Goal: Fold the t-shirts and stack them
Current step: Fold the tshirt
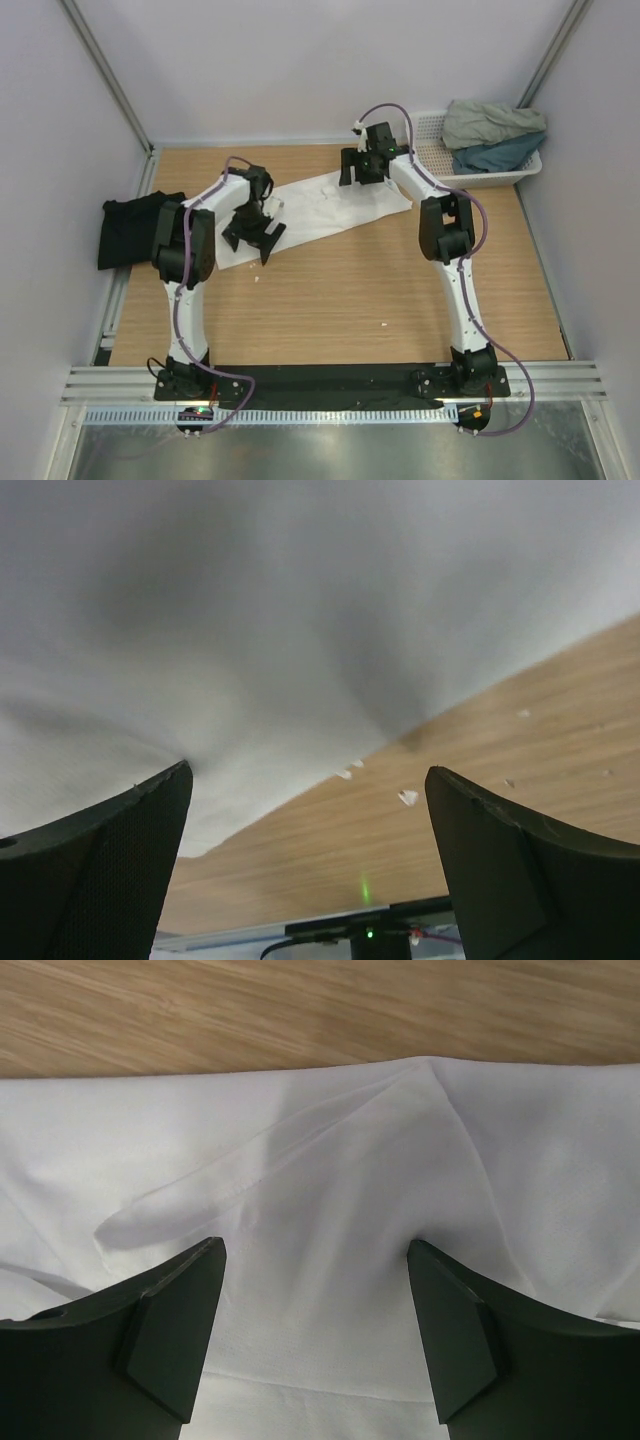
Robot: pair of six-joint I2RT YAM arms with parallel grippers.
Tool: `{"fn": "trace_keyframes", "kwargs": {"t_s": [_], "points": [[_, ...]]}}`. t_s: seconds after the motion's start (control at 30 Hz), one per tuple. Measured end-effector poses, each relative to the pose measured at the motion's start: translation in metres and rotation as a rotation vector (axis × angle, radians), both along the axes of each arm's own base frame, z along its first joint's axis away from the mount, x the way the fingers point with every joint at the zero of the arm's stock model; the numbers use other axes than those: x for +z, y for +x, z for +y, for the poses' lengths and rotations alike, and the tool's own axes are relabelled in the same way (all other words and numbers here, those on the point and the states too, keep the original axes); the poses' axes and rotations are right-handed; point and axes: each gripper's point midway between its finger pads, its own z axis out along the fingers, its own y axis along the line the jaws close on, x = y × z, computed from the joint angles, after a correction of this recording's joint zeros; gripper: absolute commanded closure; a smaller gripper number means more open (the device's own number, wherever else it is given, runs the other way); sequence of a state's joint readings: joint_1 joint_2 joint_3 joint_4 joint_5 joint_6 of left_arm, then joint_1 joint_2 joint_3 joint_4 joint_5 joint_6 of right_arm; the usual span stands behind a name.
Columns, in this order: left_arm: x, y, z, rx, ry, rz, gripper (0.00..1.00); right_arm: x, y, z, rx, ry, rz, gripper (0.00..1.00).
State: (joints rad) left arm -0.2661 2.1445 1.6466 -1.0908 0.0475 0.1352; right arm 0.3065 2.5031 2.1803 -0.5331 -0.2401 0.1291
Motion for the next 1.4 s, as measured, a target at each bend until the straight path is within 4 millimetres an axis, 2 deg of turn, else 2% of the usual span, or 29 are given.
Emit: {"fn": "trace_keyframes", "kwargs": {"t_s": [0.17, 0.3, 0.37, 0.53, 0.7, 0.83, 0.93, 1.0, 1.13, 1.27, 1.4], "points": [[0.011, -0.040, -0.018, -0.103, 0.031, 0.027, 0.00, 0.003, 0.017, 0.010, -0.005, 0.038, -0.037, 0.20], [0.021, -0.057, -0.028, -0.144, 0.032, 0.024, 0.00, 0.005, 0.027, 0.017, -0.004, 0.057, -0.066, 0.20], [0.025, -0.059, -0.029, -0.152, 0.033, 0.012, 0.01, 0.006, 0.027, 0.020, -0.001, 0.057, -0.072, 0.19], [0.052, -0.045, -0.022, -0.168, 0.068, -0.102, 0.00, 0.014, 0.030, 0.014, -0.017, 0.026, -0.093, 0.18], [0.079, -0.016, -0.010, -0.225, 0.134, -0.259, 0.00, 0.053, 0.015, 0.001, -0.044, 0.022, -0.103, 0.18], [0.078, 0.002, 0.005, -0.266, 0.194, -0.300, 0.00, 0.097, -0.008, -0.013, -0.071, 0.061, -0.109, 0.18], [0.069, 0.012, 0.019, -0.291, 0.229, -0.287, 0.00, 0.114, -0.021, -0.020, -0.088, 0.100, -0.098, 0.18], [0.062, 0.014, 0.025, -0.309, 0.241, -0.264, 0.01, 0.109, -0.026, -0.024, -0.099, 0.109, -0.073, 0.18], [0.051, 0.011, 0.034, -0.355, 0.236, -0.216, 0.02, 0.084, -0.036, -0.032, -0.119, 0.098, 0.002, 0.18], [0.045, 0.001, 0.033, -0.402, 0.204, -0.165, 0.07, 0.069, -0.036, -0.037, -0.143, 0.100, 0.042, 0.18], [0.038, -0.010, 0.030, -0.431, 0.165, -0.112, 0.07, 0.054, -0.035, -0.040, -0.160, 0.100, 0.075, 0.19]]}}
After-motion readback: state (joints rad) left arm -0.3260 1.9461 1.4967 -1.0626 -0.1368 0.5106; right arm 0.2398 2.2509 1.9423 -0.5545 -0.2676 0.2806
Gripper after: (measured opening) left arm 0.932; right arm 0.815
